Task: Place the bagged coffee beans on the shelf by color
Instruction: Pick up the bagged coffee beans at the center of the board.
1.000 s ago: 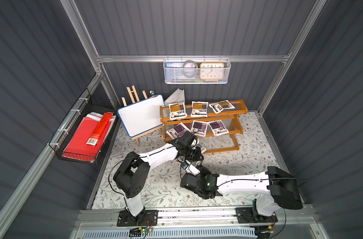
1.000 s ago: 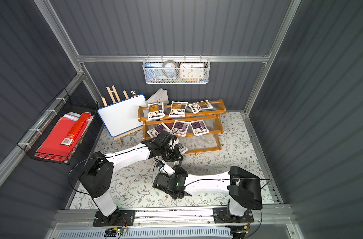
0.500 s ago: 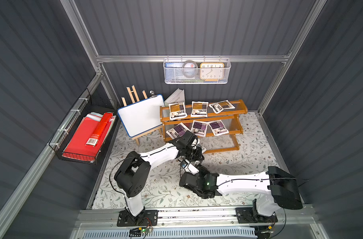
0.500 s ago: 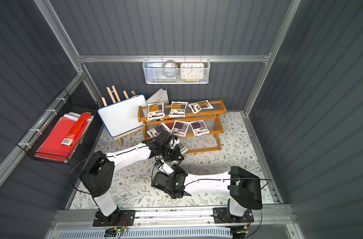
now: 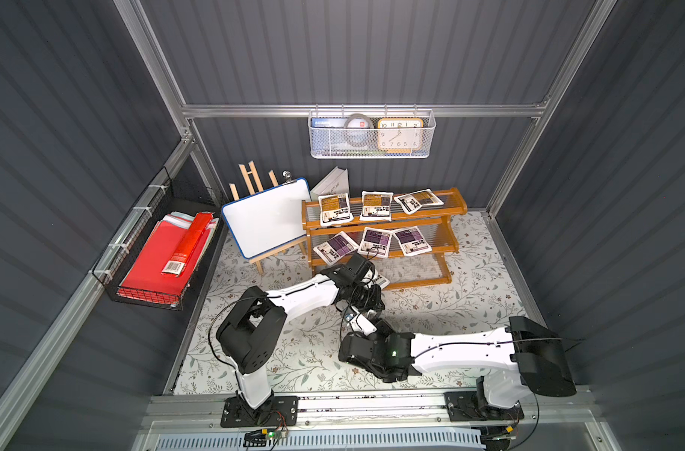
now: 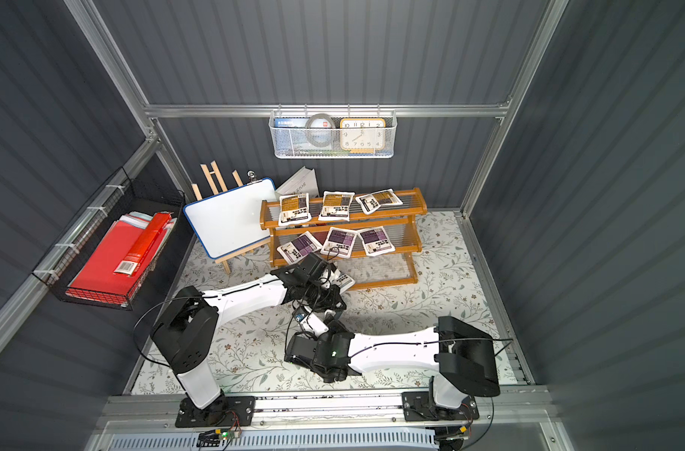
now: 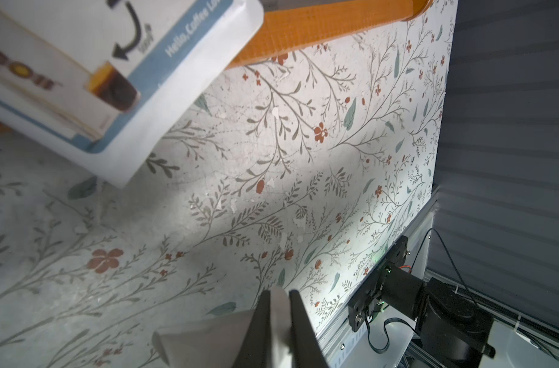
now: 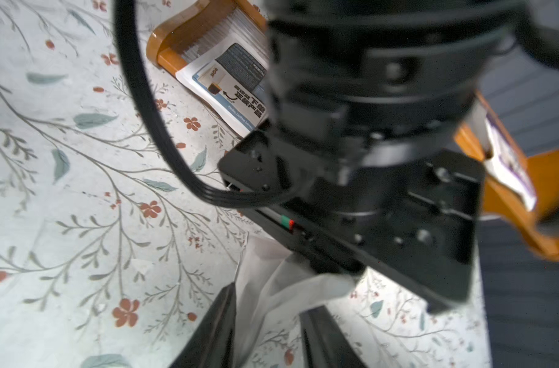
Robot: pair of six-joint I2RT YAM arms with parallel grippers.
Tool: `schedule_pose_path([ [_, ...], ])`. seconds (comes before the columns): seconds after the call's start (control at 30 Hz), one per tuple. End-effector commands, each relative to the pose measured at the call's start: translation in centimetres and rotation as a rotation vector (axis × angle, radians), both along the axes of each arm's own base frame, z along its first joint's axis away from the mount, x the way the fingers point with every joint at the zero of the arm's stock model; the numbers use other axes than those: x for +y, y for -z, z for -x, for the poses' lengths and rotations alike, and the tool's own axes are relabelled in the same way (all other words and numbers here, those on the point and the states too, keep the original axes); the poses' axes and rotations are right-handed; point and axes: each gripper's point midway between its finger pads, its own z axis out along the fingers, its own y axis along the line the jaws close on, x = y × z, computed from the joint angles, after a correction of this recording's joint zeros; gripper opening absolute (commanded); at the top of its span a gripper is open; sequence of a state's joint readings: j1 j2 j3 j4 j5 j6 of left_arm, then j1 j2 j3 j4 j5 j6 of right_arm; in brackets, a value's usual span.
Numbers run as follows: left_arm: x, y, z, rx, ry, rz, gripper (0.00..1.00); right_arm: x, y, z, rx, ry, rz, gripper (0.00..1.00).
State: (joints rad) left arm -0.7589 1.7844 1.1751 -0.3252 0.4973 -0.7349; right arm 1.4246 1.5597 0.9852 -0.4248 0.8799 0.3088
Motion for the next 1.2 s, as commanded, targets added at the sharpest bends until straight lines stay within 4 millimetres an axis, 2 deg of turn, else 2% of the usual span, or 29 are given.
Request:
schedule_pose_path([
  [0.0, 0.3, -0.1, 1.6, 0.032, 0.017, 0.007, 0.00, -1.7, -1.2, 0.6, 0.029, 0.063, -0.142, 0.52],
  [0.07, 0.3, -0.3, 1.6, 0.029, 0.012, 0.016, 0.00, -3.0, -1.4, 1.0, 0.054, 0.087, -0.208, 0.65],
  [0.1, 0.3, -0.3, 1.6, 0.028, 0.009, 0.014, 0.00, -3.8, -1.9, 1.0, 0.056, 0.108, -0.252, 0.67],
  [0.17, 0.2, -0.5, 1.5, 0.020, 0.010, 0.018, 0.00, -5.4, -2.9, 1.1, 0.055, 0.153, -0.338, 0.69],
  [0.47, -0.4, -1.7, 1.6, -0.005, 0.036, 0.081, 0.00, -13.7, -10.2, -0.7, -0.147, 0.399, -0.729, 0.69],
  [0.57, -1.1, -3.2, 2.0, -0.024, 0.070, 0.156, 0.00, -16.1, -11.3, -1.7, -0.169, 0.529, -0.836, 0.69],
  [0.7, -2.4, -7.4, 3.2, -0.062, 0.157, 0.342, 0.00, -18.5, -9.8, -2.9, -0.063, 0.701, -1.031, 0.72],
  [0.77, -2.7, -9.4, 4.1, -0.086, 0.204, 0.430, 0.00, -18.0, -9.0, -3.6, 0.001, 0.665, -1.086, 0.72],
  [0.93, -1.8, -13.9, 6.6, -0.175, 0.294, 0.615, 0.00, -20.0, -7.0, -4.6, 0.072, 0.717, -1.135, 0.73],
  [1.03, -0.7, -17.3, 8.1, -0.252, 0.314, 0.756, 0.00, -19.5, -6.1, -4.7, 0.127, 0.680, -1.147, 0.73],
  [1.1, 0.0, -19.6, 8.9, -0.307, 0.324, 0.841, 0.00, -18.5, -5.8, -5.0, 0.159, 0.634, -1.144, 0.73],
  [1.17, 0.6, -21.1, 9.3, -0.355, 0.336, 0.880, 0.00, -17.4, -6.1, -5.5, 0.182, 0.576, -1.121, 0.73],
])
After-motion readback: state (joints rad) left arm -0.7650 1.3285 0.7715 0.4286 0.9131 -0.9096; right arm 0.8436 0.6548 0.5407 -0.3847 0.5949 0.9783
